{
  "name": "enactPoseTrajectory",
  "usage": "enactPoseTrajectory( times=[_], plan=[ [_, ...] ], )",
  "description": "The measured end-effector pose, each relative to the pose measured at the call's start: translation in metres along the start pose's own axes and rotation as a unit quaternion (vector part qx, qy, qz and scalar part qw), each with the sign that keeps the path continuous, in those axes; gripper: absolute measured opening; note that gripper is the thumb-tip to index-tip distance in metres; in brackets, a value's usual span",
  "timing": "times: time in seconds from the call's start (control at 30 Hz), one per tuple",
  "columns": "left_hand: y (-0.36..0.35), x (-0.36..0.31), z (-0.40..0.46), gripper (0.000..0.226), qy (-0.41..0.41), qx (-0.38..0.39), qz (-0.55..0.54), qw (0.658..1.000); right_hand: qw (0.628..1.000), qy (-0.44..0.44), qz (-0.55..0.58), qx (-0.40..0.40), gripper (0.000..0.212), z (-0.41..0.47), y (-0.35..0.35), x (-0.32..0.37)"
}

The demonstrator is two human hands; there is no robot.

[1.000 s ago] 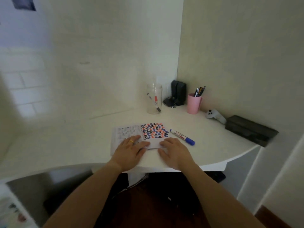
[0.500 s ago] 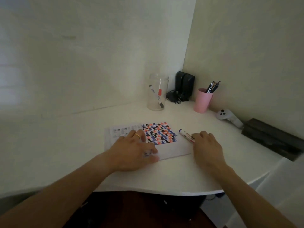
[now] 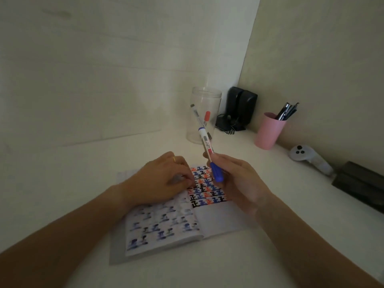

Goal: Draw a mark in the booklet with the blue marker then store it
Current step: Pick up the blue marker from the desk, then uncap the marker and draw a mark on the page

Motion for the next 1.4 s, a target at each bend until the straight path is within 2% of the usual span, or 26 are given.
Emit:
enactPoseTrajectory(
  times=[0.13, 0.23, 0.4, 0.5, 0.6, 0.63, 0.7, 0.8, 0.87, 0.93, 1.0, 1.07, 1.1, 1.2, 1.27, 1.33, 1.4],
  plan=[
    [0.003, 0.008, -0.003, 0.037, 0.022, -0.012, -0.046, 0.999, 0.998, 0.028, 0.046, 0.041, 0.018, 0.007, 0.008, -0.016],
    [0.007, 0.003, -0.005, 0.047, 0.024, -0.015, -0.031, 0.999, 0.995, 0.05, 0.077, 0.039, 0.025, 0.009, 0.01, -0.016],
    [0.007, -0.013, -0.003, 0.058, 0.015, -0.07, 0.029, 0.997, 0.995, 0.098, -0.017, 0.031, 0.023, 0.004, 0.004, -0.009],
    [0.01, -0.019, -0.002, 0.055, 0.016, -0.086, 0.012, 0.996, 0.99, 0.131, -0.033, 0.036, 0.027, 0.0, 0.003, -0.005],
    [0.01, -0.032, -0.004, 0.034, -0.004, -0.079, -0.01, 0.997, 0.986, 0.153, -0.036, 0.051, 0.026, -0.004, -0.002, -0.003],
    [0.009, -0.037, -0.005, 0.029, -0.011, -0.077, -0.03, 0.997, 0.986, 0.153, -0.028, 0.056, 0.026, -0.004, -0.004, -0.002],
    [0.009, -0.041, -0.004, 0.038, 0.004, -0.064, -0.136, 0.989, 0.987, 0.148, 0.003, 0.067, 0.027, -0.004, -0.005, -0.001],
    [0.005, -0.04, -0.003, 0.051, 0.079, 0.001, -0.382, 0.921, 0.983, 0.151, 0.043, 0.093, 0.024, -0.005, -0.007, 0.001],
    [0.005, -0.043, -0.005, 0.052, 0.081, 0.023, -0.407, 0.91, 0.981, 0.155, 0.048, 0.102, 0.023, -0.006, -0.009, 0.002],
    [0.011, -0.042, -0.007, 0.051, 0.066, -0.018, -0.298, 0.952, 0.983, 0.154, 0.043, 0.087, 0.024, -0.007, -0.011, 0.002],
    [0.017, -0.045, -0.009, 0.049, 0.004, -0.05, -0.1, 0.994, 0.986, 0.157, 0.036, 0.051, 0.025, -0.006, -0.011, 0.003],
    [0.02, -0.045, -0.01, 0.043, -0.033, -0.072, 0.058, 0.995, 0.986, 0.164, 0.039, 0.012, 0.024, -0.006, -0.012, 0.001],
    [0.023, -0.044, -0.009, 0.045, -0.036, -0.081, 0.101, 0.991, 0.985, 0.166, 0.039, -0.005, 0.023, -0.006, -0.013, -0.001],
    [0.024, -0.046, -0.008, 0.051, -0.035, -0.085, 0.184, 0.979, 0.987, 0.144, 0.037, -0.053, 0.025, -0.006, -0.017, -0.005],
    [0.027, -0.046, -0.014, 0.047, -0.037, -0.083, 0.203, 0.975, 0.98, 0.112, 0.088, -0.138, 0.029, -0.006, 0.004, -0.003],
    [0.034, -0.039, -0.024, 0.044, -0.026, -0.09, 0.192, 0.977, 0.959, 0.134, 0.133, -0.21, 0.024, -0.014, 0.037, 0.011],
    [0.035, -0.029, -0.028, 0.043, -0.026, -0.098, 0.165, 0.981, 0.966, 0.174, 0.066, -0.179, 0.02, -0.023, 0.044, 0.026]
  ],
)
Point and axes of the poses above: each hand's wrist, its own z-axis towards the middle knuckle, its own y-axis out of the back of the hand, x = y × z, the point moved 5 cm from there along z, towards the middle knuckle, and after that the axes turned 6 degrees about x, right-handed, at the moved point
